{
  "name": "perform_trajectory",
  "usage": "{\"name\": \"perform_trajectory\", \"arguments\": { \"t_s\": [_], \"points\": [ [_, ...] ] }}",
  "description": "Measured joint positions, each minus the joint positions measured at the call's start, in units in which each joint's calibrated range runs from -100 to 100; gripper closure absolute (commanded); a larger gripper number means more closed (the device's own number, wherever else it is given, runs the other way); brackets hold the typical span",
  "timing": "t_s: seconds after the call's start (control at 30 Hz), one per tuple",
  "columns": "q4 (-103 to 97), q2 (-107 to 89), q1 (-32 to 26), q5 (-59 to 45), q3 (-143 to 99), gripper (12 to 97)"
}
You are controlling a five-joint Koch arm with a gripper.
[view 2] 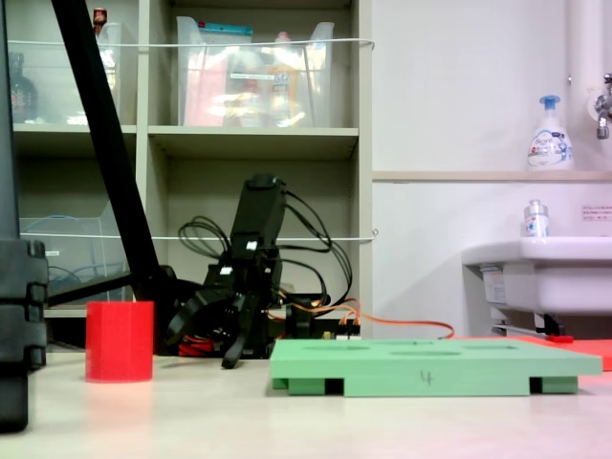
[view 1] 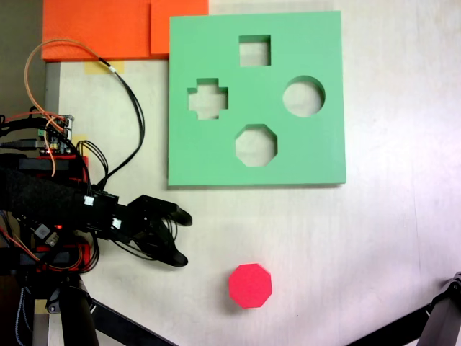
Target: Put the octagonal pillar block into the corresponding hole
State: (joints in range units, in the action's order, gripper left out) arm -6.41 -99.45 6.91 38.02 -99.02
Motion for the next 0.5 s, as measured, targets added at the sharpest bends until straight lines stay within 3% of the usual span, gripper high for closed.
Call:
{"name": "perform_trajectory", "arguments": {
  "t_s": [0.17, 0.3, 0.5],
  "points": [
    [6.95, 0.00, 2.69, 6.30, 2.94, 61.9],
    [39.84, 0.00, 3.57, 9.38, 20.68, 60.5],
    [65.98, 0.00, 3.66, 9.72, 37.92, 39.6]
  ]
}}
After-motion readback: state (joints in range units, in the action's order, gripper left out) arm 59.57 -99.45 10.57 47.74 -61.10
